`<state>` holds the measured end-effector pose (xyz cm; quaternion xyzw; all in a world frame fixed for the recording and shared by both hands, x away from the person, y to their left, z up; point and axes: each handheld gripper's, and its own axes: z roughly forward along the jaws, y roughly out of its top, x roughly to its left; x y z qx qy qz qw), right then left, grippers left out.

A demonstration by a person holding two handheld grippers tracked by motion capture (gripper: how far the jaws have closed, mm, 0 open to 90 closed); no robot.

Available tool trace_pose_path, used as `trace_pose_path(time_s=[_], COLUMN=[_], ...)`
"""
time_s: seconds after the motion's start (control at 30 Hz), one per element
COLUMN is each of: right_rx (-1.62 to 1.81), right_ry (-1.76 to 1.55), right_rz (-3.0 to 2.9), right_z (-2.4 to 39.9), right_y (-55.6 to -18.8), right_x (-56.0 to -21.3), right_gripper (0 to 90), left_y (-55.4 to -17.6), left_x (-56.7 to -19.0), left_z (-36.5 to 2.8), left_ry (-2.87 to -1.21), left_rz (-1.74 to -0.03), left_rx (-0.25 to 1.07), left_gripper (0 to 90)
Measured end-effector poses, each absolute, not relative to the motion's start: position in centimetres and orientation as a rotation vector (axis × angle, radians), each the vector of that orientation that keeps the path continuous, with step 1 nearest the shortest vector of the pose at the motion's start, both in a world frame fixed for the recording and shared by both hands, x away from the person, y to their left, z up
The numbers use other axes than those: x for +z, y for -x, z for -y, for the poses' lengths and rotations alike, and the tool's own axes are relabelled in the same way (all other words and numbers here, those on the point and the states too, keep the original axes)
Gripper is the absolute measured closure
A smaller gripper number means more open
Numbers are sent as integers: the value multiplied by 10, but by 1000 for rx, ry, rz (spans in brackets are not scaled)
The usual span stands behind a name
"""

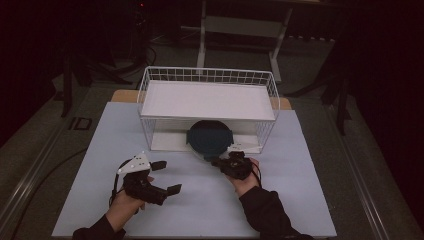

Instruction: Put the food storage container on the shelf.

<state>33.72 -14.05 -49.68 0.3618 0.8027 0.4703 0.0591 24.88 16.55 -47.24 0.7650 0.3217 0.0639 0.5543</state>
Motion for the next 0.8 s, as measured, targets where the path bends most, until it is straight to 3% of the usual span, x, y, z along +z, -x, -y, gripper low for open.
trace_pose_path(time_s=[0.8], right_rx=[1377], right_ry=[-1154], right_rz=[-2345], right_z=[131], right_y=[-373], right_x=[-503], right_gripper=[900], left_y=[-237], left_x=[-477], left_z=[-178], left_ry=[-1789], left_rz=[-752], left_rx=[185], left_gripper=[0])
